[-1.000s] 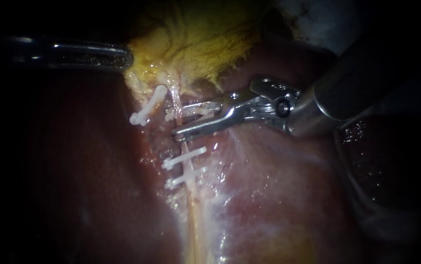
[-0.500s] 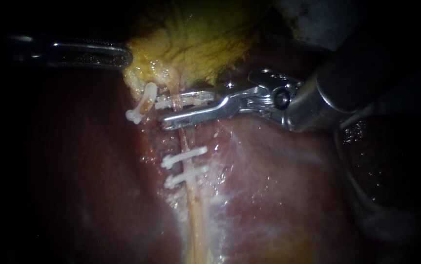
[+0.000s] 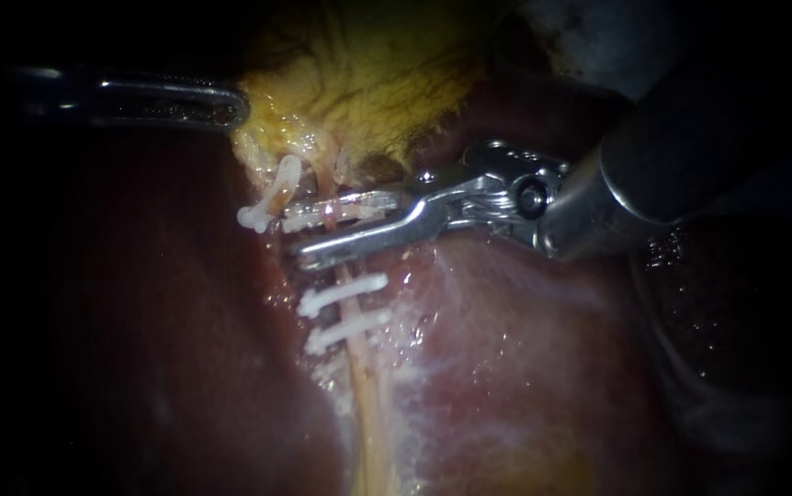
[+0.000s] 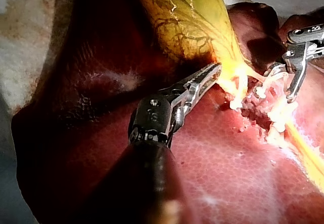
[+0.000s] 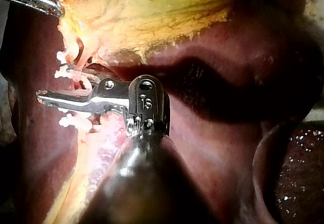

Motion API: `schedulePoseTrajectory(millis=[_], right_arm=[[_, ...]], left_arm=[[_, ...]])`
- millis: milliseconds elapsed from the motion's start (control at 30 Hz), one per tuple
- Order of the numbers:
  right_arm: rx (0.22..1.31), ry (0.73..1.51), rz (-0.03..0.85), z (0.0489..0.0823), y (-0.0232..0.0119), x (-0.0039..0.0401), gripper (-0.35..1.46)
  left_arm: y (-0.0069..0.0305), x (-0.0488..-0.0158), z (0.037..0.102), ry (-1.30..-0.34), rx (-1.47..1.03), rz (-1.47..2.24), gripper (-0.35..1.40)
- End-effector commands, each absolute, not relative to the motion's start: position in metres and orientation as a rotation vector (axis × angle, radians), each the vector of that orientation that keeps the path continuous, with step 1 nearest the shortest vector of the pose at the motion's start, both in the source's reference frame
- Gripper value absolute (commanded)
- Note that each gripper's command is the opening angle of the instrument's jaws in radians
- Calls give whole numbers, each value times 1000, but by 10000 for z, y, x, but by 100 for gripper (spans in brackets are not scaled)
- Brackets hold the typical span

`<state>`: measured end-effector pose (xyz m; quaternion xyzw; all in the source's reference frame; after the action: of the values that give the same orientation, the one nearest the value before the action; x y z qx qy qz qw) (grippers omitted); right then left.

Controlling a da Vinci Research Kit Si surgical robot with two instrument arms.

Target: Clipping third clip right tube

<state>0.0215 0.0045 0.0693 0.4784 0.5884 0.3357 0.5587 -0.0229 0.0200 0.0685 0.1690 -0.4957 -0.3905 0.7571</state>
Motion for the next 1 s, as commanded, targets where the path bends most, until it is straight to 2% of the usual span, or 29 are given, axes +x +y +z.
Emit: schedulePoseTrajectory(millis=[33,267,533,667,767,1000], right_arm=[[1130,1385,796,693,47,216,31],[1140,1376,812,695,50,219,5],[1132,1378,828,695,51,219,-16],[1129,1379,833,695,51,219,-35],[1158,1352,860,696,52,219,-35],[1172,1347,834,698,51,219,-35]], left_arm=[[200,-229,685,-1080,368,-851,-35],[200,-229,685,-1080,368,-851,-35],[200,-229,685,-1080,368,-851,-35],[200,-229,685,-1080,368,-851,-35],[200,-229,685,-1080,368,-851,-35],[199,-229,684,-1080,368,-851,-35]])
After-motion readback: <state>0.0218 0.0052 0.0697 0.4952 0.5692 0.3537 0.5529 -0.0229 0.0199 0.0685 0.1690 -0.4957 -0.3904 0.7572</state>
